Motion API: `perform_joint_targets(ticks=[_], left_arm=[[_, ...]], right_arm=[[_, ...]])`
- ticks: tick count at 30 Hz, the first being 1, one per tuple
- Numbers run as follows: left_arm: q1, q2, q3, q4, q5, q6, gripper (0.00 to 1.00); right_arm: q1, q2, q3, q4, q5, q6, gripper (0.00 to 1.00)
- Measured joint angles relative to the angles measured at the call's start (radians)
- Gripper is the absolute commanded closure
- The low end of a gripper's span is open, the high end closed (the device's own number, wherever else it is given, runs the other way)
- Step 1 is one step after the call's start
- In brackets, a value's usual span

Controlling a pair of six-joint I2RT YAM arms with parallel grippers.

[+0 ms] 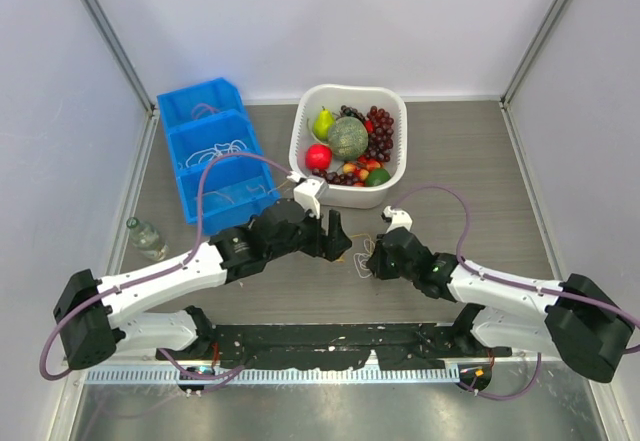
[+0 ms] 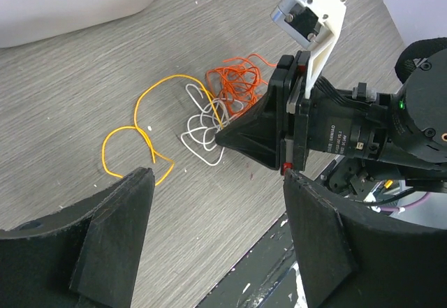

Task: Untangle the cables

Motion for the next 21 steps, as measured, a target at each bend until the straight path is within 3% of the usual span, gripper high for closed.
perform_joint_targets(ticks=[7,15,21], left_arm=[[0.0,0.008,-0.027,0.058,0.044,0.004,0.21],[0.0,-0.03,-0.122,0.248,0.203,0.011,0.21],[0.0,-0.032,-0.127,0.343,0.227,0.011,0.22]], right_arm=[[0.002,-0.05,0.007,-0.042,-0.051,0.019,0.99],[0.002,-0.352,0.138,-0.117,-0.122,0.119,0.99],[0.002,-0.349,0.237,-0.113,-0.121,0.216,0.99]])
